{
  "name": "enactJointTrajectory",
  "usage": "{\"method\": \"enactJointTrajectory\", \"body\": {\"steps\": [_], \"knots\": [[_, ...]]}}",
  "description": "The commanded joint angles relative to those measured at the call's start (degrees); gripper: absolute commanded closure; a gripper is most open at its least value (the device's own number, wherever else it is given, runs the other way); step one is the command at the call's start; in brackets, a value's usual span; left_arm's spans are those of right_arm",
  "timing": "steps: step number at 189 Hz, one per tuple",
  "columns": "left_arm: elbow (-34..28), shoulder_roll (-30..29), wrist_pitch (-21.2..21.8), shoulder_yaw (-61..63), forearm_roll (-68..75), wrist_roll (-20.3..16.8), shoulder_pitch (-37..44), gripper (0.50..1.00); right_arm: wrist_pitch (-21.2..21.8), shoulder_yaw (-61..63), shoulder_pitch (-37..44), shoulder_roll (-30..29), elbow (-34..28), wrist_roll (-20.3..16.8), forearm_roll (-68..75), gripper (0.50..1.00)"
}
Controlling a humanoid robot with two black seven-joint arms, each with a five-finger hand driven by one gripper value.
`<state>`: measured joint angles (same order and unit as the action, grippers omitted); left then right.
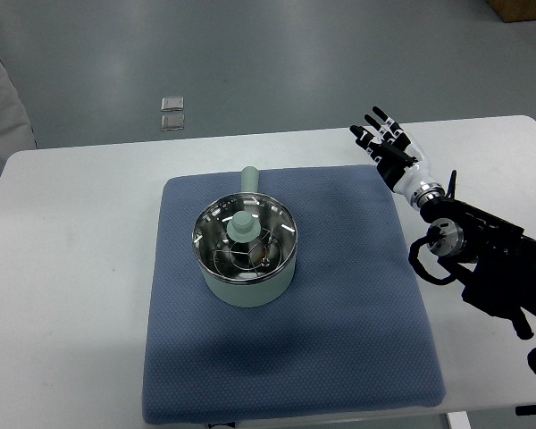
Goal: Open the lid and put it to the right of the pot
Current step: 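Raise the right hand and swing it toward the pot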
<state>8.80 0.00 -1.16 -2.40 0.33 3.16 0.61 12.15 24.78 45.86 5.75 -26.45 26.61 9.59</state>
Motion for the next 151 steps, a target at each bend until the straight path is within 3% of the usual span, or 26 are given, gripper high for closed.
{"method": "enactJointTrajectory", "body": {"steps": [1, 151], "knots": [[0.0, 0.0, 0.1, -0.1, 0.0, 0.0, 0.0, 0.500, -0.2, 0.0, 0.0, 0.1, 0.0, 0.0, 0.0, 0.570], [0.2, 0.0, 0.1, -0.1, 0.2, -0.7, 0.3, 0.500, -0.3, -0.1, 1.9, -0.2, 0.1, -0.1, -0.2, 0.570]]}}
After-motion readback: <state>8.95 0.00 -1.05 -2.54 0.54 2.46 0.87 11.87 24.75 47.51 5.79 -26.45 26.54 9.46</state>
